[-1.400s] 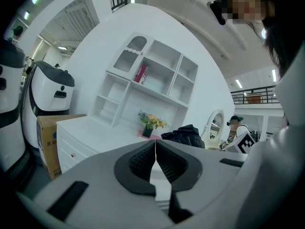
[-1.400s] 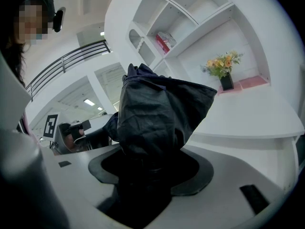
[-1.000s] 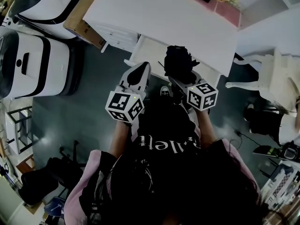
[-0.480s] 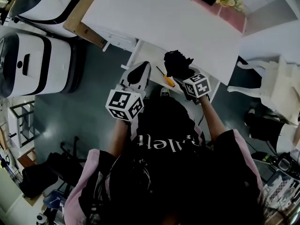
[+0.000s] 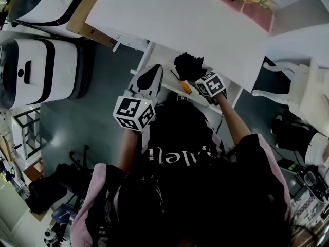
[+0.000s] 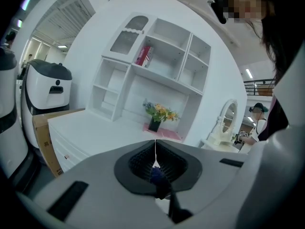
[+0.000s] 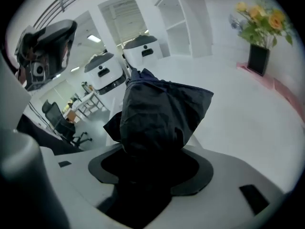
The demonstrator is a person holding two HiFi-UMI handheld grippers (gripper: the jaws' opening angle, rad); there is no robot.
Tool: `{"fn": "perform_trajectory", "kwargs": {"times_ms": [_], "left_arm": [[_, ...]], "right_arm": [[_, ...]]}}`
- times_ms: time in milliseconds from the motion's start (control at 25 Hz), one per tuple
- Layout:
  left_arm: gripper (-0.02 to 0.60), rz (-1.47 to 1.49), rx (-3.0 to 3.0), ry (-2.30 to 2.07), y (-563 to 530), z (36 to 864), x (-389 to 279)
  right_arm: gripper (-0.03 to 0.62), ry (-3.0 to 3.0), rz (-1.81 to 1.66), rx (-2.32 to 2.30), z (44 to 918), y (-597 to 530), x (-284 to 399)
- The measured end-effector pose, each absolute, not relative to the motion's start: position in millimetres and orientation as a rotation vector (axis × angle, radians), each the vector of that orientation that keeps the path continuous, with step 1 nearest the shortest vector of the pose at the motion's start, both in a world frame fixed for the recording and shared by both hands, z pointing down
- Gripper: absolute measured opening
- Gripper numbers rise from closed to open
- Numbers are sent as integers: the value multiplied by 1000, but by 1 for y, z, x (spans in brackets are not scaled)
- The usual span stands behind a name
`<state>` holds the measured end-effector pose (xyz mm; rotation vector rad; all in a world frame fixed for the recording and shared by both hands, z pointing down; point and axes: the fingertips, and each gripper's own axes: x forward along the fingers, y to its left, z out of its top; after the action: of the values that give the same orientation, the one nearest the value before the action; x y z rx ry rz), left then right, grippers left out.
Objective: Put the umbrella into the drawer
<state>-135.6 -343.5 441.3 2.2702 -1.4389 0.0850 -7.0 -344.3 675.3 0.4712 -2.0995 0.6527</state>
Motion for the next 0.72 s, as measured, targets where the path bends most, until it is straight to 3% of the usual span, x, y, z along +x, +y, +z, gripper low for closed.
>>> {"fn": "perform_trajectory", "kwargs": {"times_ms": [720], "left_arm": [[17, 147, 2196, -1504, -345, 457, -144]], "right_arm": [[285, -1930, 579, 526, 766, -339, 12]]}}
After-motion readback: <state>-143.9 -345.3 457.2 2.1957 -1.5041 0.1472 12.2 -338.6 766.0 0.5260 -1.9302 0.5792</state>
